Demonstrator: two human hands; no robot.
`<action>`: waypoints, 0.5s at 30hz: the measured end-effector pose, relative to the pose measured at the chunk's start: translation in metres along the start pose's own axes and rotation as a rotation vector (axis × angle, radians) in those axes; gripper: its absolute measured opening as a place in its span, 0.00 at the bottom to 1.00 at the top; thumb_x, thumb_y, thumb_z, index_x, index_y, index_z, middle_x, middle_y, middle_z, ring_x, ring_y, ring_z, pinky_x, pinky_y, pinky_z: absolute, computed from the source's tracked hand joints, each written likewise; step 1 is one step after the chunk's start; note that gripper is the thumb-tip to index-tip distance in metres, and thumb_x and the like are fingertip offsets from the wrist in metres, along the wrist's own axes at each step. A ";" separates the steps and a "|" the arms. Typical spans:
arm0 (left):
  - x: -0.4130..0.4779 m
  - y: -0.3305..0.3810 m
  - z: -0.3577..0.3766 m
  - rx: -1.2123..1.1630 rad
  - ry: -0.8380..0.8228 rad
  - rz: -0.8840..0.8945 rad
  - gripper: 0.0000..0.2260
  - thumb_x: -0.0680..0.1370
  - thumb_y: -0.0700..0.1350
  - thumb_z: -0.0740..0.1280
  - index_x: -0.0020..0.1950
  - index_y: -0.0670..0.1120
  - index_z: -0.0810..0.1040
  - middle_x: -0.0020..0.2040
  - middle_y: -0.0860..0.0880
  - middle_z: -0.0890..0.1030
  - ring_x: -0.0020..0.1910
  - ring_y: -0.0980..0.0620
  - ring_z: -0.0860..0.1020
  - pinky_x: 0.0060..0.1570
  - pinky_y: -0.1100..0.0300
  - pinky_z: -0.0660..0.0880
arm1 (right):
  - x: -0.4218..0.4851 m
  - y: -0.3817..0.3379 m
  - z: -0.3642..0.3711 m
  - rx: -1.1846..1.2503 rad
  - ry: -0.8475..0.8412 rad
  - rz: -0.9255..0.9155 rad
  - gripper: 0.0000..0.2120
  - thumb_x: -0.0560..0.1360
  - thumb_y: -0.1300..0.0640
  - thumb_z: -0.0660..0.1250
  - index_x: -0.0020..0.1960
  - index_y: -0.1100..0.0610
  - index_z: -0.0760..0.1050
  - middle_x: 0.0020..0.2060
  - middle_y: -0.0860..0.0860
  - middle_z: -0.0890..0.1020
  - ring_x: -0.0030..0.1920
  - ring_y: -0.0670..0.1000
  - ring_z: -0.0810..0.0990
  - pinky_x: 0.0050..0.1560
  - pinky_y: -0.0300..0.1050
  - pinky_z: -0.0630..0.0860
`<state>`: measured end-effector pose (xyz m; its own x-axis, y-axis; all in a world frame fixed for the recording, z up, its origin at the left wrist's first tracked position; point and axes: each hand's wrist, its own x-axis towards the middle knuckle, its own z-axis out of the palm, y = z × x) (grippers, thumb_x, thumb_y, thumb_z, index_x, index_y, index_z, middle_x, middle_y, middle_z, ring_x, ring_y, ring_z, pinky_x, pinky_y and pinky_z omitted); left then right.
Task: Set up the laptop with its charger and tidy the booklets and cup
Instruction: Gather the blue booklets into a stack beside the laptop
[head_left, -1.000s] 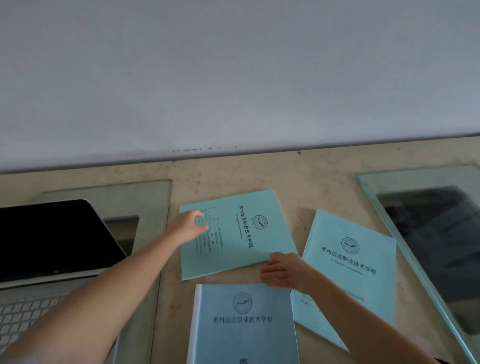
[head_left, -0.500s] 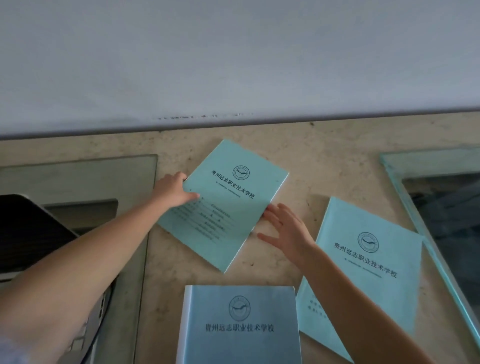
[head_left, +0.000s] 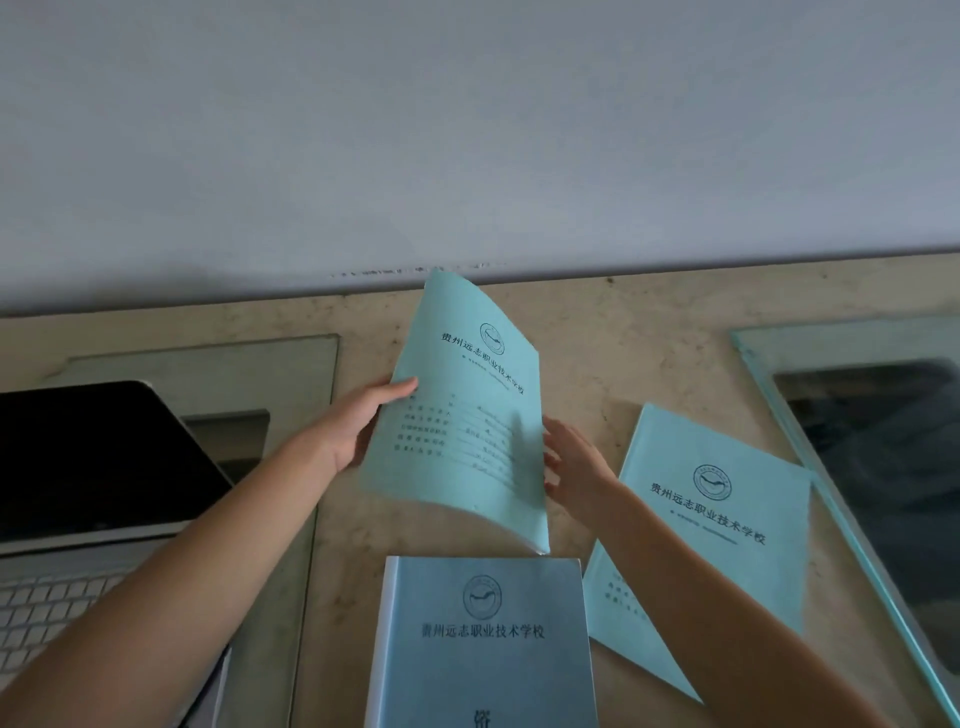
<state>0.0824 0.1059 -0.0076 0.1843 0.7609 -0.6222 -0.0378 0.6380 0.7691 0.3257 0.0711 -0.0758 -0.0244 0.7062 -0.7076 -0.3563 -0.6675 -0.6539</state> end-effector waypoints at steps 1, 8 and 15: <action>-0.010 0.002 0.006 0.000 -0.023 0.025 0.06 0.78 0.43 0.62 0.49 0.46 0.79 0.38 0.48 0.85 0.35 0.50 0.83 0.39 0.55 0.75 | -0.006 0.000 -0.001 0.008 -0.047 0.026 0.16 0.77 0.48 0.62 0.60 0.56 0.75 0.48 0.50 0.80 0.46 0.50 0.77 0.43 0.43 0.71; -0.078 -0.009 0.017 0.175 -0.096 0.156 0.16 0.72 0.41 0.69 0.59 0.51 0.76 0.52 0.46 0.83 0.54 0.45 0.80 0.55 0.49 0.75 | -0.059 0.003 -0.023 0.067 -0.024 0.016 0.21 0.76 0.49 0.64 0.61 0.64 0.74 0.54 0.58 0.81 0.48 0.56 0.81 0.45 0.49 0.78; -0.125 -0.079 0.007 0.203 -0.095 0.080 0.30 0.64 0.40 0.73 0.65 0.52 0.70 0.58 0.43 0.81 0.55 0.41 0.80 0.55 0.46 0.75 | -0.129 0.024 -0.053 -0.150 -0.083 -0.105 0.07 0.78 0.59 0.62 0.54 0.58 0.76 0.41 0.53 0.79 0.38 0.50 0.78 0.35 0.42 0.77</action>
<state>0.0689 -0.0402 0.0098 0.2802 0.7873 -0.5492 0.1409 0.5322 0.8348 0.3697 -0.0483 -0.0147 -0.0735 0.7866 -0.6130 -0.2175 -0.6125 -0.7599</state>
